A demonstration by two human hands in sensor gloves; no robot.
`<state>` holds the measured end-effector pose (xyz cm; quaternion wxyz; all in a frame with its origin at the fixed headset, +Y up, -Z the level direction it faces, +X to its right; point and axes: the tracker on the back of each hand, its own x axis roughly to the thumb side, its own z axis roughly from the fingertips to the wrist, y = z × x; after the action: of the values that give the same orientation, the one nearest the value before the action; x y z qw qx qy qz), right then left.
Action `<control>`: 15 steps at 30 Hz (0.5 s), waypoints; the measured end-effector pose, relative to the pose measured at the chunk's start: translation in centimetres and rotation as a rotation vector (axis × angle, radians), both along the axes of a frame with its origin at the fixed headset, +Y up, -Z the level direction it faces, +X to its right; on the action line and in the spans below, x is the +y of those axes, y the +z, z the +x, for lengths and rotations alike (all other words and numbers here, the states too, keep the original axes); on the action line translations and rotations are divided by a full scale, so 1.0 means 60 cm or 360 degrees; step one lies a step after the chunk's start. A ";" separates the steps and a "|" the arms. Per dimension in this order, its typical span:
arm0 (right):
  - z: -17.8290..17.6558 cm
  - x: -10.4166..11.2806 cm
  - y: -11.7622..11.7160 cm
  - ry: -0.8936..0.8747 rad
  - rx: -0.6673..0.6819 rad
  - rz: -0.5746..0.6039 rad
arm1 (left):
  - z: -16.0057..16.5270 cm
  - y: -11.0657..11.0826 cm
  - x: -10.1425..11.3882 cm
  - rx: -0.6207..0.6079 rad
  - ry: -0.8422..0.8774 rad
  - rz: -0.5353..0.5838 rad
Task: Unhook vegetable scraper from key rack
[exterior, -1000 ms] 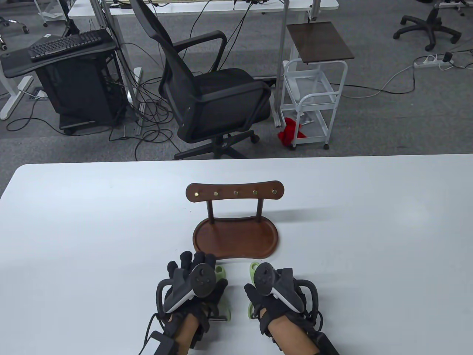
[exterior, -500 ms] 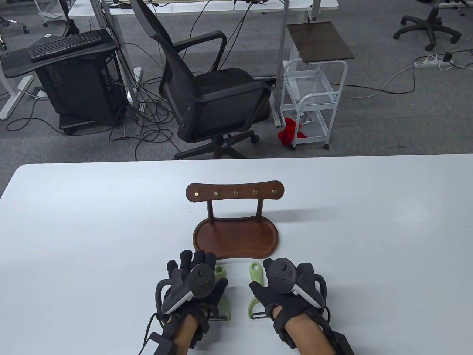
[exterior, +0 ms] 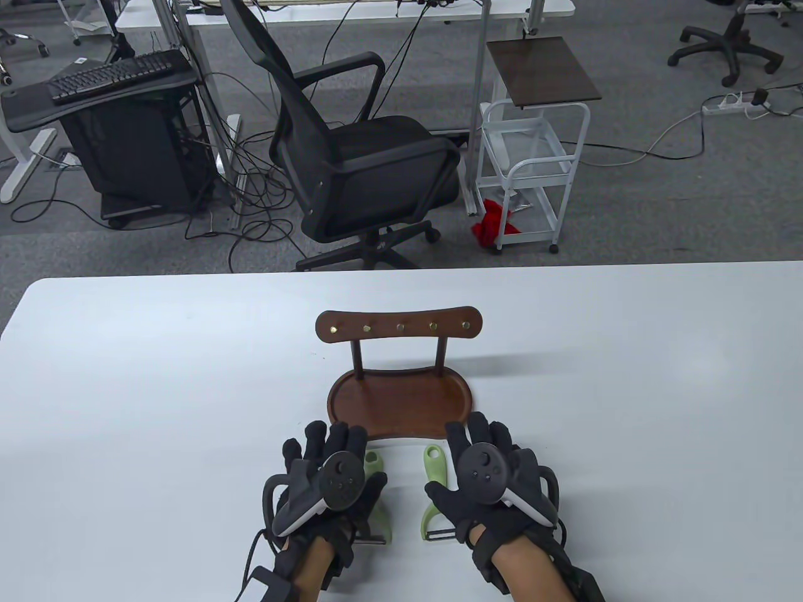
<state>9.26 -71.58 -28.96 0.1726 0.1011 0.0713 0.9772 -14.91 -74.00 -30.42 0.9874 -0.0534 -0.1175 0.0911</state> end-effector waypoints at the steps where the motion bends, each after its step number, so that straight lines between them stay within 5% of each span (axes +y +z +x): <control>1: 0.000 0.000 0.000 0.0001 0.0003 0.0002 | 0.000 0.000 0.000 0.0001 0.0001 -0.0005; 15: -0.005 -0.004 0.001 -0.0024 0.0034 -0.0039 | -0.002 -0.001 -0.003 0.0012 0.0001 -0.0036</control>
<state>8.98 -71.82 -28.92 0.1803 0.1101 0.0845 0.9738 -15.01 -74.19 -30.48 0.9872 -0.0642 -0.1128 0.0929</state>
